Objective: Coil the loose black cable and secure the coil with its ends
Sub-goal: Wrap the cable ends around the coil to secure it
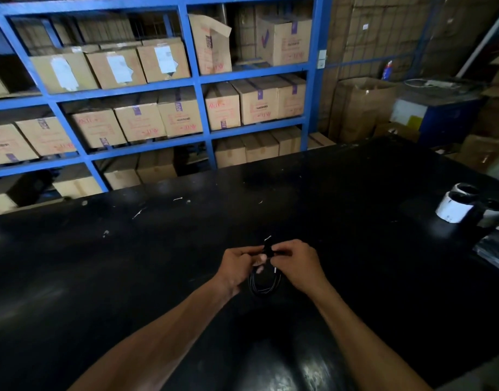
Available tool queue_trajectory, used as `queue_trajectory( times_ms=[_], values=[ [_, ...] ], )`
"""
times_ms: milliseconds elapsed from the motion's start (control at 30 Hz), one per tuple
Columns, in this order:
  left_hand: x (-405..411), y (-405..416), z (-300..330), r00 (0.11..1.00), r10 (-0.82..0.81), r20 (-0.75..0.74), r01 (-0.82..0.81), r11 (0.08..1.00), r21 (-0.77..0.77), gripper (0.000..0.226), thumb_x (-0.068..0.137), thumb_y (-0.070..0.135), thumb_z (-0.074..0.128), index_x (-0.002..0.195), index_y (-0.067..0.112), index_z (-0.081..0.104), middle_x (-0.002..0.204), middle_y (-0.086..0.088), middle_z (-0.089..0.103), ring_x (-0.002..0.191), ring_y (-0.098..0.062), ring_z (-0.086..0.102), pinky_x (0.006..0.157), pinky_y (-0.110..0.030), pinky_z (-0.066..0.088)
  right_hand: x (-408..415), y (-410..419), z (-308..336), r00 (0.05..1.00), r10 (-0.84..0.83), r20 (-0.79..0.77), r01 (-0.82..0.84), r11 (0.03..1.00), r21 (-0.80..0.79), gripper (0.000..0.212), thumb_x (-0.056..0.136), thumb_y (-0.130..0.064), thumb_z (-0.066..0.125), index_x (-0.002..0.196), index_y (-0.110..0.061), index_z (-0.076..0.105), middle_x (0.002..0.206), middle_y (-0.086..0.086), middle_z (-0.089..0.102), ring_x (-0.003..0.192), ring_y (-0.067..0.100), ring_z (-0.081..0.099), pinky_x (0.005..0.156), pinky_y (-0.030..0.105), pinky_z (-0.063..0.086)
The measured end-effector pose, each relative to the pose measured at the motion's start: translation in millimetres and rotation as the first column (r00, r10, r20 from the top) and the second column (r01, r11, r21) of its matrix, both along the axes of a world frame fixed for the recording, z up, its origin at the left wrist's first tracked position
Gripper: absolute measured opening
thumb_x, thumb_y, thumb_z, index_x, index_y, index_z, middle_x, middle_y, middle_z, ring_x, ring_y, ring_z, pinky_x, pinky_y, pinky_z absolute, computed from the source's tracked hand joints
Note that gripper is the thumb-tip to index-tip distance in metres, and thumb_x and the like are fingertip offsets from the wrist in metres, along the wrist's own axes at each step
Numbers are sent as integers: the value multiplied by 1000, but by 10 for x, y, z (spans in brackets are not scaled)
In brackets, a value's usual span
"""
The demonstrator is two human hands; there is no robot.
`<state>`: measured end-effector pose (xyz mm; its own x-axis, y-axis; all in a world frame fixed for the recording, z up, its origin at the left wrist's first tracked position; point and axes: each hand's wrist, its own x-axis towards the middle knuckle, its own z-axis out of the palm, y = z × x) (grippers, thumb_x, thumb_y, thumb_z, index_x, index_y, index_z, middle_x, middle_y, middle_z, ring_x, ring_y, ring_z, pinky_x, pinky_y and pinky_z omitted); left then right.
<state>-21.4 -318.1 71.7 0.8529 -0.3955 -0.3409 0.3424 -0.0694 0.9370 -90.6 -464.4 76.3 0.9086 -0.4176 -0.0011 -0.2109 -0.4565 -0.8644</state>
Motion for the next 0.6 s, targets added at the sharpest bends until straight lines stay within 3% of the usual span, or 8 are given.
queue_trajectory(
  times_ms=[67,133,200,333,500,600],
  values=[
    [11,-11,9,1000,-9,-22,9,1000,-4,29,87,-8,67,115,-5,70,83,-21,68,59,-16,59,58,-24,53,-19,-43,21,994,97,58,-77,955,-285,23,88,-8,70,111,-9,74,113,3,65,96,14,66,85,20,52],
    [13,-17,38,999,-14,-37,14,1000,-7,27,87,-7,67,114,-5,70,85,-22,67,62,-18,60,57,-24,53,-31,-86,36,973,200,113,-118,857,-501,19,94,-11,64,110,-6,73,113,6,62,94,18,66,85,26,55],
    [8,-12,89,999,-31,-33,30,1000,-3,24,88,-8,65,112,-6,70,87,-23,67,68,-22,58,58,-24,54,-23,-141,57,958,263,113,-147,789,-597,20,97,-15,60,107,-3,73,111,9,63,90,23,67,82,36,57],
    [13,-21,134,997,-68,-27,69,997,42,24,88,-11,62,111,-9,69,83,-23,63,57,-18,53,55,-24,50,4,-224,187,956,285,68,-180,755,-631,19,96,-22,62,106,-10,74,115,3,62,93,19,67,82,32,56],
    [24,-15,131,992,-130,-4,129,983,131,25,88,-15,54,110,-13,68,70,-17,60,54,-17,49,55,-28,43,43,-248,379,912,403,-80,-363,701,-614,11,91,-22,67,98,-17,74,145,-2,52,116,14,62,96,40,53],
    [11,27,157,975,-220,27,210,956,206,26,88,-15,51,102,-8,71,72,-16,60,58,-16,49,56,-28,41,58,-263,426,850,482,-212,-517,690,-507,3,89,-19,69,91,-20,71,108,-4,69,94,11,67,86,42,57]
  ],
)
